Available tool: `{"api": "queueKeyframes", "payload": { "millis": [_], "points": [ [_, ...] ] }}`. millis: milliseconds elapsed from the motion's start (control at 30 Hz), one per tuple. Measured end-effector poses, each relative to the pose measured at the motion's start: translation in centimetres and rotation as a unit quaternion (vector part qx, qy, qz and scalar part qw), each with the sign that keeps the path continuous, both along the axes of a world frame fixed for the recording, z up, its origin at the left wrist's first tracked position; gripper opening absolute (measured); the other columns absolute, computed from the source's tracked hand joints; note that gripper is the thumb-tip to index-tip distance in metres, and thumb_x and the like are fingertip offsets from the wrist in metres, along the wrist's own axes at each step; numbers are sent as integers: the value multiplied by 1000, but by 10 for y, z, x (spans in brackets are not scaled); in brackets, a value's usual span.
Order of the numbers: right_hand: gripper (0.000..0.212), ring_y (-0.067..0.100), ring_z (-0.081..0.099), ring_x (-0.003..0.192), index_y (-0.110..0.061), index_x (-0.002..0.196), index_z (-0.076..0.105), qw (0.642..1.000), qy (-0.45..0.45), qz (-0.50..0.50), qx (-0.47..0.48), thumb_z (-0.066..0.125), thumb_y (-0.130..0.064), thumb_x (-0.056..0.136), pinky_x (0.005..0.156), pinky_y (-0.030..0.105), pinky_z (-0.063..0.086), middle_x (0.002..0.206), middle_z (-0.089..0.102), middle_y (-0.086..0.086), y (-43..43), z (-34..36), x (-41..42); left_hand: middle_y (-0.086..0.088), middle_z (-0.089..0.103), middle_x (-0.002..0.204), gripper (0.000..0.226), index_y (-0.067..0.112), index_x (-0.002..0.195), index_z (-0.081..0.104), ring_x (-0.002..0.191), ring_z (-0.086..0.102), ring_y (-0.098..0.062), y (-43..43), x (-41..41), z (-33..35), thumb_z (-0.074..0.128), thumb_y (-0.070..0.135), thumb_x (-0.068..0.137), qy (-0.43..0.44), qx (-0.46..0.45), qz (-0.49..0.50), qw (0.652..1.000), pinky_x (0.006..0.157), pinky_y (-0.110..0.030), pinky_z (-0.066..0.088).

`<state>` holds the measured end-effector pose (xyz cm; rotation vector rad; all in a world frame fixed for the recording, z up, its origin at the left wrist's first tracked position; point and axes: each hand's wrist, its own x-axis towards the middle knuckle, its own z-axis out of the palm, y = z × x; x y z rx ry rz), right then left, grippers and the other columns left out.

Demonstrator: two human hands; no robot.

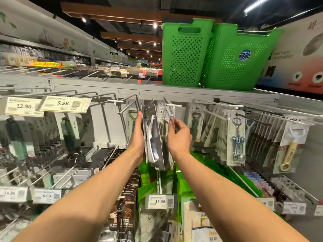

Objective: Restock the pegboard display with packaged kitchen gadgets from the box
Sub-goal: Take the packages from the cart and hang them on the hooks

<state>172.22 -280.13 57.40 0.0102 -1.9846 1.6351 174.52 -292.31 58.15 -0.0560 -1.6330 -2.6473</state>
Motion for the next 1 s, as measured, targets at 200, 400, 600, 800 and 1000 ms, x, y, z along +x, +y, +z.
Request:
{"api": "queueKeyframes", "payload": {
  "millis": [200, 400, 600, 800, 1000],
  "points": [
    [13, 15, 68, 101, -26, 111, 69, 998, -12, 37, -46, 62, -30, 102, 89, 25, 50, 105, 71, -3, -2, -10, -51, -13, 77, 121, 91, 19, 130, 73, 112, 74, -30, 0, -37, 0, 43, 92, 84, 0, -49, 16, 999, 112, -51, 50],
    [20, 18, 65, 106, -25, 118, 69, 998, -40, 9, -38, 62, -32, 101, 99, 32, 52, 115, 68, 0, 0, -12, -62, -2, 75, 129, 96, 37, 138, 66, 122, 70, -24, 2, -51, -8, 49, 101, 69, 1, -75, 56, 996, 108, -47, 52],
    [35, 17, 60, 88, -20, 95, 67, 998, 40, -18, 46, 50, -51, 103, 74, 30, 44, 104, 64, 2, 1, -8, -23, 1, 78, 122, 102, 38, 131, 72, 113, 74, -23, -4, -32, -12, 46, 108, 60, 13, -101, 68, 992, 110, -47, 51],
    [50, 10, 63, 85, -25, 94, 66, 994, 69, 12, 84, 40, -67, 100, 74, 29, 47, 90, 69, -7, -2, -3, 39, 3, 81, 103, 77, 27, 112, 79, 97, 78, -13, -2, 23, -5, 44, 91, 85, 7, -120, 76, 990, 98, -35, 58],
    [23, 7, 64, 81, -26, 100, 67, 986, 115, 4, 119, 54, -44, 104, 76, 29, 49, 85, 70, -11, 2, -5, 95, 11, 79, 108, 77, 39, 110, 77, 101, 73, -9, 5, 75, -11, 45, 99, 75, 3, -154, 98, 983, 94, -30, 55]
  ]
}}
